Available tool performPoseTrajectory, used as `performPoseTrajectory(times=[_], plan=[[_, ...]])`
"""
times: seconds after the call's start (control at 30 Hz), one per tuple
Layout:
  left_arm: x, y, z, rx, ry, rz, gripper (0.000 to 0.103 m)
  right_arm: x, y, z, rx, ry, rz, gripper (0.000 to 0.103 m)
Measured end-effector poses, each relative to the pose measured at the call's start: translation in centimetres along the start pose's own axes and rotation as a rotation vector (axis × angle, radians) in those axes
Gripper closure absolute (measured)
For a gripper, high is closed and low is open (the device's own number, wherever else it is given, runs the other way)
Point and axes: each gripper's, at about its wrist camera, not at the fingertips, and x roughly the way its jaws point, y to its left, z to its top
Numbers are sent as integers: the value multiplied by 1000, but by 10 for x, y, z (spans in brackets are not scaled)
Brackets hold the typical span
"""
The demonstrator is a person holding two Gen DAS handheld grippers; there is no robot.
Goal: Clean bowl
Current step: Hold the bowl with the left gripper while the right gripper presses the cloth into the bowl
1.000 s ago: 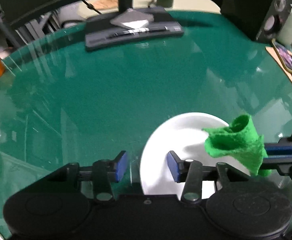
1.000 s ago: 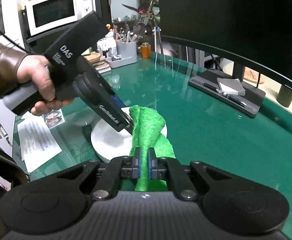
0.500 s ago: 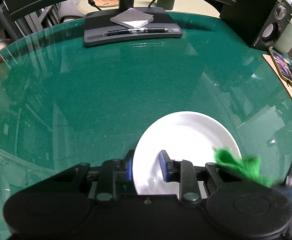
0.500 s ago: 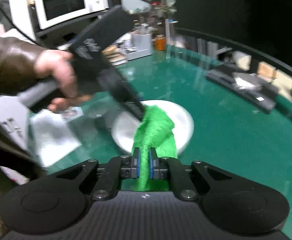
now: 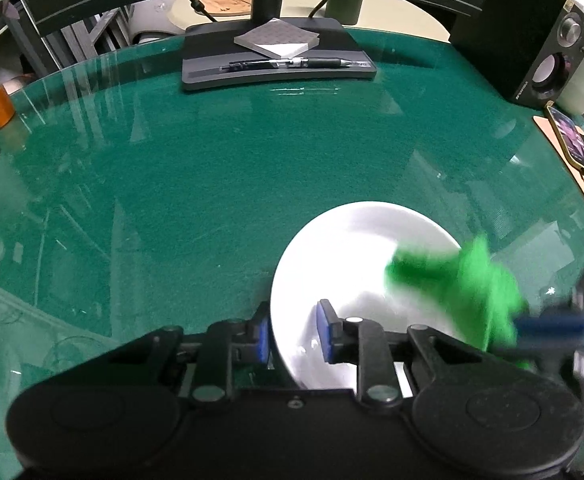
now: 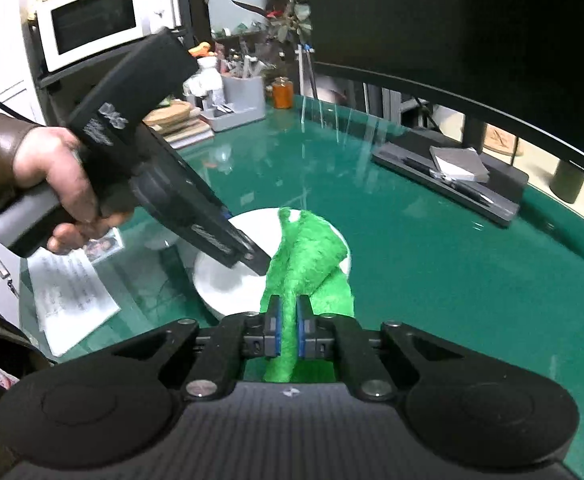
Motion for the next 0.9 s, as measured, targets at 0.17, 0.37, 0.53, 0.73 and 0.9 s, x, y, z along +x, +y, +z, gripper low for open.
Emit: performPoseTrajectory(times=[0.17, 0.37, 0.53, 0.73, 0.9], plan=[[-1, 1, -2, -5, -1, 1, 79, 4, 10, -1, -24, -3, 30, 98], [-3, 1, -6, -23, -5, 2, 79, 3, -16, 2, 29, -25, -84, 96], [-3, 2, -6, -32, -5, -1, 79, 3, 6, 0, 27, -5, 0, 96], [-4, 2, -10, -43, -2, -3, 75, 6, 7, -2, 20, -10, -16, 99], [-5, 1, -13, -58, 1, -3, 75, 7, -16, 1, 74, -9, -98, 96]])
